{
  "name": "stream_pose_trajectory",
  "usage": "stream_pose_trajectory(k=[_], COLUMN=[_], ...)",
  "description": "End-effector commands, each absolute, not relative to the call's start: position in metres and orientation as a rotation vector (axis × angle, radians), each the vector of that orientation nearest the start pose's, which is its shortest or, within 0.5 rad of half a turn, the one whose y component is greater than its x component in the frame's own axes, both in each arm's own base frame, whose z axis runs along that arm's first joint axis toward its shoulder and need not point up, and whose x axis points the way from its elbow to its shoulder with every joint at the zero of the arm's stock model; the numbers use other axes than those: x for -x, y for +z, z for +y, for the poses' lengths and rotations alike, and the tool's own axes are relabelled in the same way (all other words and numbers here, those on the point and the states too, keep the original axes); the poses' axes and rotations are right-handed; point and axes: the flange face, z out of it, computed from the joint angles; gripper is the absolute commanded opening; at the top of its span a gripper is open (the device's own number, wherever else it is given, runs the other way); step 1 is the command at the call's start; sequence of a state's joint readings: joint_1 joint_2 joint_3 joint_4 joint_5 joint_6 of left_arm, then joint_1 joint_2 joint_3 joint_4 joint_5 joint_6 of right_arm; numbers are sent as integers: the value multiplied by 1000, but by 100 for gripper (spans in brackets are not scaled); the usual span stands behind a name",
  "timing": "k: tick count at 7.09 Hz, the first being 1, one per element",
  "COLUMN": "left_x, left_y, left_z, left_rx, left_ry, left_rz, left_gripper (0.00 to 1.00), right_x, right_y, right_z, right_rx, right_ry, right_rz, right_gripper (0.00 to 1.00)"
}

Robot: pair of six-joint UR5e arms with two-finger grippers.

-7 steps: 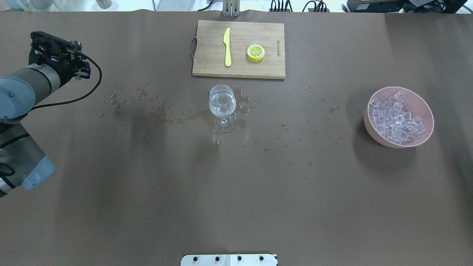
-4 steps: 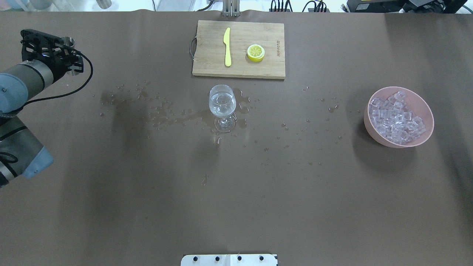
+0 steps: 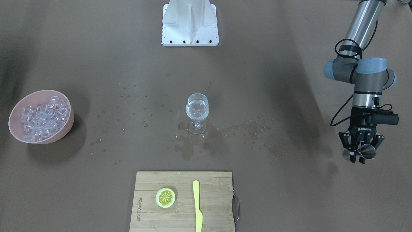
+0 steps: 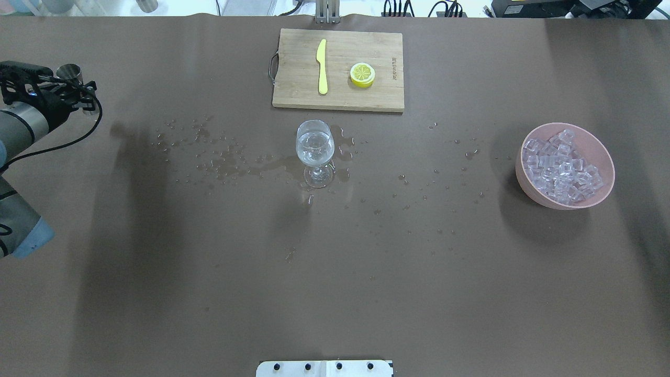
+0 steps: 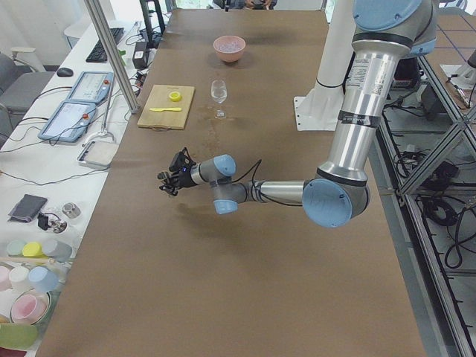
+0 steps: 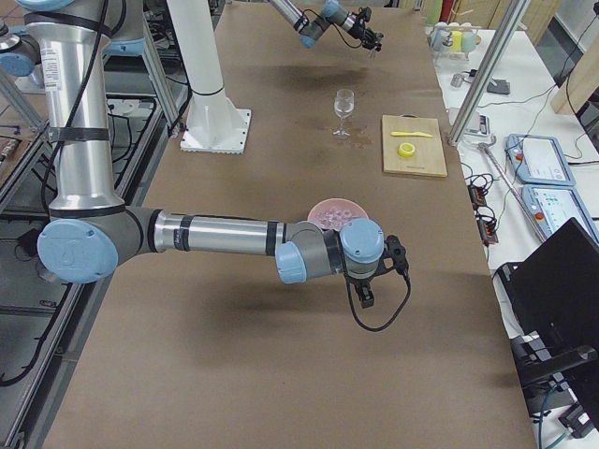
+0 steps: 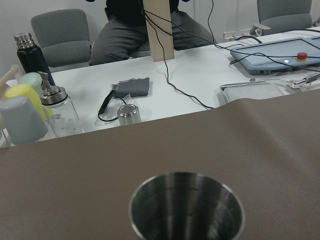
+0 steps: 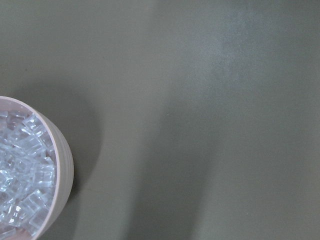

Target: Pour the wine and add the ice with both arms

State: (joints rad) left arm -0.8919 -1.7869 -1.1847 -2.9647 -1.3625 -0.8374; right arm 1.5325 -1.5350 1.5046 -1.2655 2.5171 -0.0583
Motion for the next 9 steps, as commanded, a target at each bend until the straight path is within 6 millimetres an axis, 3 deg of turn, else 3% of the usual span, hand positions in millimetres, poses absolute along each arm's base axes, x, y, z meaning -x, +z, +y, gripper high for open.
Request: stream_pose_trajectory(k=[1, 3, 9], left_x=[-248, -250, -252], left_y=[602, 614, 626], left_z=[-570, -570, -564], left_rx=[-975, -938, -878], left_ry=[-330, -354, -363], left_rz=[711, 710, 750], left_gripper=[0, 0, 0], right_x=[-33, -33, -32], right_y=[628, 630, 630], right_z=[-520, -519, -518], right_rx=[-263, -261, -259], right_ry=[-219, -217, -217], right_rz=[-939, -939, -944], right_gripper=[100, 100, 100])
